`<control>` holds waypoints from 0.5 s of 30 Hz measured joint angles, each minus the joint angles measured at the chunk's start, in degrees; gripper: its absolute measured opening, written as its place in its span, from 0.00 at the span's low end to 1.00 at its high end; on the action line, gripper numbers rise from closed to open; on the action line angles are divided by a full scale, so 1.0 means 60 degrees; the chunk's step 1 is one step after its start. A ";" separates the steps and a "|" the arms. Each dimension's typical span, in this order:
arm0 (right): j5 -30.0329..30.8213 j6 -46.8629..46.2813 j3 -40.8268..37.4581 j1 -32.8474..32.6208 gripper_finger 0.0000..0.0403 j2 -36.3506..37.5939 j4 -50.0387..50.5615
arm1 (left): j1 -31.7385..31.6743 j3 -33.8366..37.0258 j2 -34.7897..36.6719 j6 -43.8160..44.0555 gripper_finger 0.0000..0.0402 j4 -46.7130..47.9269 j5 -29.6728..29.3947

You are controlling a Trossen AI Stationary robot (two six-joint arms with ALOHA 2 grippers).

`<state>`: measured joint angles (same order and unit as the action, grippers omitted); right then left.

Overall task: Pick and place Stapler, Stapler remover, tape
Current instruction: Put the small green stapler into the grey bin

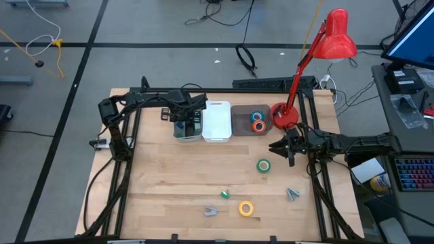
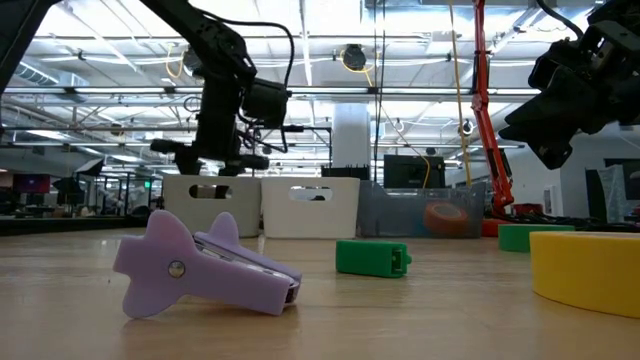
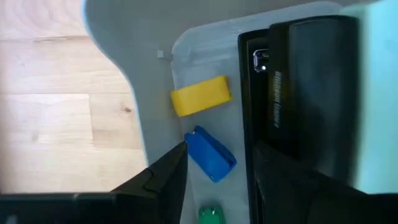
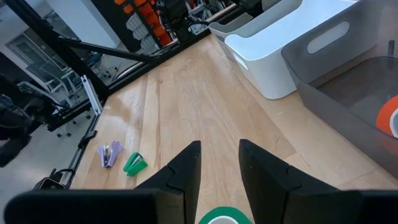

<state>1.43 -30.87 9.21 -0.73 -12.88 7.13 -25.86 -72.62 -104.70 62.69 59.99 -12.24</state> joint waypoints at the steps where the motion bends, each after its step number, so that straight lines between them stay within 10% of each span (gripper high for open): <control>1: 0.0000 0.0000 0.0000 0.0000 0.25 0.0000 0.0000 | 0.0016 -0.0029 0.0109 -0.0012 0.45 0.0082 0.0027; 15: -0.0006 -0.0171 0.0003 -0.0004 0.25 -0.0004 0.0004 | 0.1462 -0.0328 0.3041 -0.1303 0.43 -0.1097 -0.0382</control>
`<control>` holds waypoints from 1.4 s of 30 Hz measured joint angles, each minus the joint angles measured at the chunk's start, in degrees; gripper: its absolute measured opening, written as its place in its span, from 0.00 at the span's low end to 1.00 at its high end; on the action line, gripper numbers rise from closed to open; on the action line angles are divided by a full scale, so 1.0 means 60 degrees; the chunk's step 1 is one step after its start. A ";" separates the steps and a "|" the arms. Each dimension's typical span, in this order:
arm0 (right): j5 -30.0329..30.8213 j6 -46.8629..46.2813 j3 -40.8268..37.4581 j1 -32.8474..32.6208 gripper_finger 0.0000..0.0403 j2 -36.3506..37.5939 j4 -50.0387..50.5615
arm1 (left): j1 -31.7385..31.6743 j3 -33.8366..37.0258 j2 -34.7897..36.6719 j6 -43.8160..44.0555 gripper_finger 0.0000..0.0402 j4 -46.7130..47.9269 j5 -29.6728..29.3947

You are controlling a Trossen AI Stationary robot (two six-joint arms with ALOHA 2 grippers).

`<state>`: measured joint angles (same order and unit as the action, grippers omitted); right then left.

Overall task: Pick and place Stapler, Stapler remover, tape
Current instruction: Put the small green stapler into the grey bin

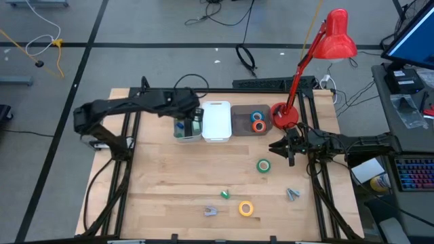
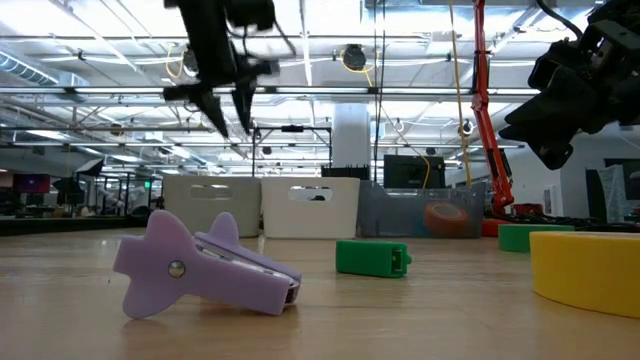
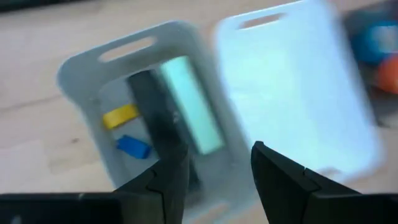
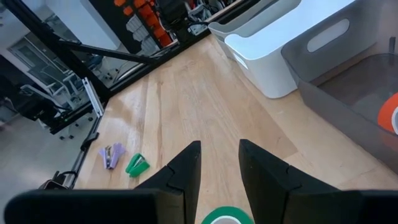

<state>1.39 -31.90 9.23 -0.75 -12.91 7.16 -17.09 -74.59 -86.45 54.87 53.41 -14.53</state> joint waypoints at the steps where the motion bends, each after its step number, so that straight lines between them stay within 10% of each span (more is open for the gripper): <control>1: 0.0001 -0.0051 0.0001 0.0000 0.25 0.0000 0.0000 | 0.0245 0.0000 0.0178 -0.0068 0.43 -0.0104 -0.0103; 23: -0.0026 0.0351 0.0001 -0.0015 0.25 0.0000 -0.0591 | 0.5874 0.0004 0.0517 -0.1455 0.43 -0.2744 -0.1245; 32: -0.0597 0.0534 0.0001 -0.0020 0.25 -0.0439 -0.2238 | 0.6474 0.0062 0.0517 -0.0632 0.43 -0.2939 -0.2345; 42: -0.0863 0.0936 0.0317 -0.0649 0.25 -0.2513 -0.5605 | 0.6101 0.0846 0.0535 -0.0362 0.43 -0.2911 -0.1377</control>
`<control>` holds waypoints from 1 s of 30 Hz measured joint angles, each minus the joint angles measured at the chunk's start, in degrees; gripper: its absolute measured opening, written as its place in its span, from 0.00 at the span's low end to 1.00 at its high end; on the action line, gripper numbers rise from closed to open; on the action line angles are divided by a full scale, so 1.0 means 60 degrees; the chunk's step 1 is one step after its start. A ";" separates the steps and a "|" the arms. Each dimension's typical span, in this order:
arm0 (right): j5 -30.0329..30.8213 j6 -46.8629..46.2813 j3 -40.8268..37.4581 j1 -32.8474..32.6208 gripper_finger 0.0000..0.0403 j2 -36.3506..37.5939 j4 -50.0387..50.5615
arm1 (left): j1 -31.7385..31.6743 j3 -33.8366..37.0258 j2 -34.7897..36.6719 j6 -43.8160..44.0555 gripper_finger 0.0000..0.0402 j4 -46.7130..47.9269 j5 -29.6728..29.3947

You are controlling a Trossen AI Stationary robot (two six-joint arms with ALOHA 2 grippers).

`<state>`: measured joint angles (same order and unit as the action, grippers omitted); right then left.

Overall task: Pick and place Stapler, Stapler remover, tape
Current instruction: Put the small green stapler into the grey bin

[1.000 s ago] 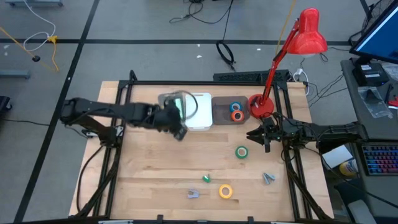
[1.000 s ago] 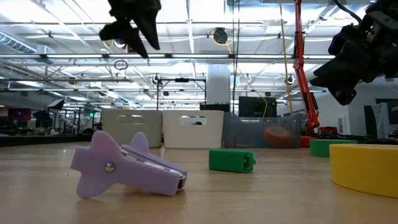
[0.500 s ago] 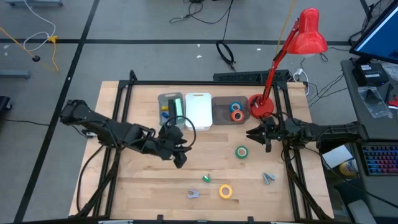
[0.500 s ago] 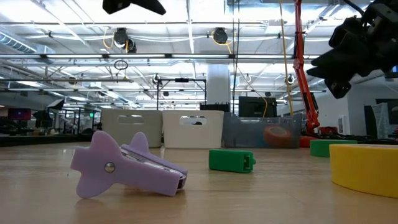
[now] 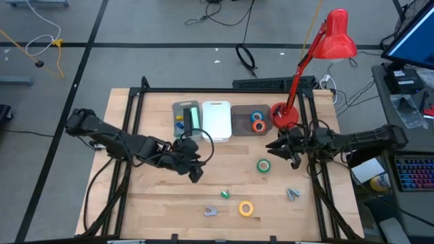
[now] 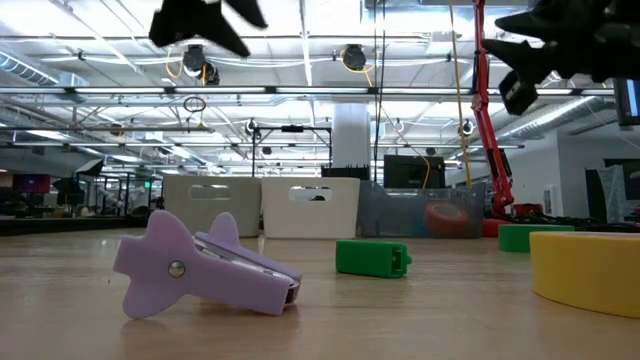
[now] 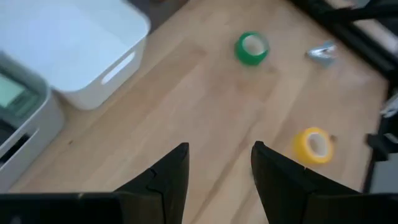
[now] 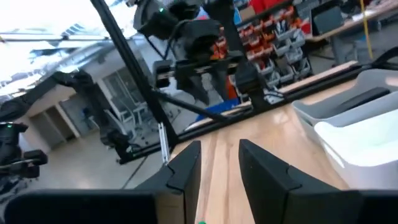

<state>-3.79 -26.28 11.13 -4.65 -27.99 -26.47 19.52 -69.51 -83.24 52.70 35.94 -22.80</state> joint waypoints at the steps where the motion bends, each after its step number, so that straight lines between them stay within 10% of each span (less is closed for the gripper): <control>1: 0.0114 0.0019 0.0170 -0.0136 0.25 -0.0265 0.0024 | -0.0099 0.0148 0.0058 0.0001 0.43 -0.0011 0.0127; 30: 0.0648 0.0643 0.7380 -0.2376 0.25 -0.9051 0.3034 | 0.0932 0.6003 0.5421 -0.0920 0.43 -0.3228 -0.0286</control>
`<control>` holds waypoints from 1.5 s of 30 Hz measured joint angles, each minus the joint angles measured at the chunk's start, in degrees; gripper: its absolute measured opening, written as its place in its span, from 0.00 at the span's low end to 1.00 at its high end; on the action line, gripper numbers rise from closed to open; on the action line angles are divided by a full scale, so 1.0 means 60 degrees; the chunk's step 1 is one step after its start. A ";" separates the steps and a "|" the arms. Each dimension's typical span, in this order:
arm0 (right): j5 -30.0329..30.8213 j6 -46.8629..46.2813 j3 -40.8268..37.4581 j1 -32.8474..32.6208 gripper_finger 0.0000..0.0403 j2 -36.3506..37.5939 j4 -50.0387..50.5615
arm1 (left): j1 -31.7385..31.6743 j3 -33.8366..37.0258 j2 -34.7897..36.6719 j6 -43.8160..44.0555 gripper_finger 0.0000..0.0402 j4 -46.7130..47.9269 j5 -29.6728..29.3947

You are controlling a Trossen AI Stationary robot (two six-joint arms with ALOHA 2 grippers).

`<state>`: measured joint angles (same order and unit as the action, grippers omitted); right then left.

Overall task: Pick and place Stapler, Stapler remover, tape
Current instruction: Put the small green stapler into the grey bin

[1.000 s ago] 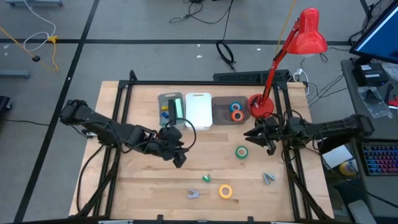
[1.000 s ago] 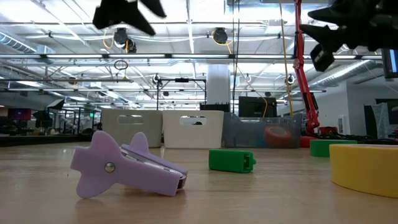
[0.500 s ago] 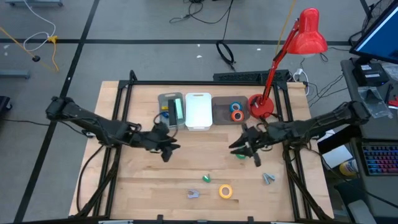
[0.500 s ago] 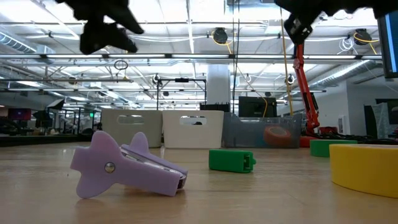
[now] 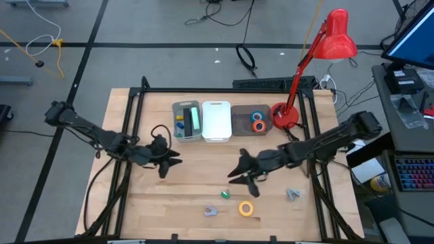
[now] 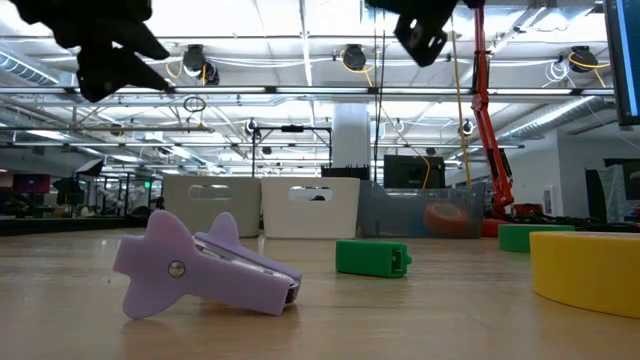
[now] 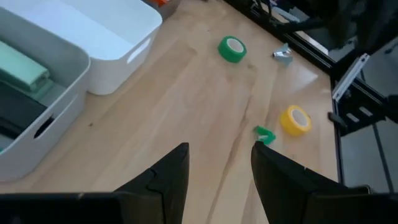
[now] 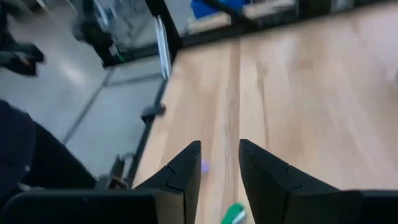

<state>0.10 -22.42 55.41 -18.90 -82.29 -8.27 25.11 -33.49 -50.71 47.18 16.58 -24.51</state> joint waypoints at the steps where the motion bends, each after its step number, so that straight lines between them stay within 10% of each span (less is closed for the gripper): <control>1: -0.0004 -0.0118 0.0255 -0.0006 0.25 -0.0265 0.0311 | 0.0062 0.0091 0.0105 0.0000 0.43 0.0000 0.0000; 27: -0.0836 -0.4594 0.2435 -0.0267 0.25 -0.3589 0.3331 | 0.0764 0.0426 0.0484 -0.0616 0.43 0.0780 -0.0007; 45: -0.1032 -0.4658 0.2427 -0.0294 0.25 -0.3658 0.3231 | 0.0757 0.0422 0.0477 -0.0827 0.43 0.0780 -0.0007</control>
<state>-6.09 -50.37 69.97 -20.67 -104.24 11.11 29.65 -30.96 -47.86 42.21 21.26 -24.56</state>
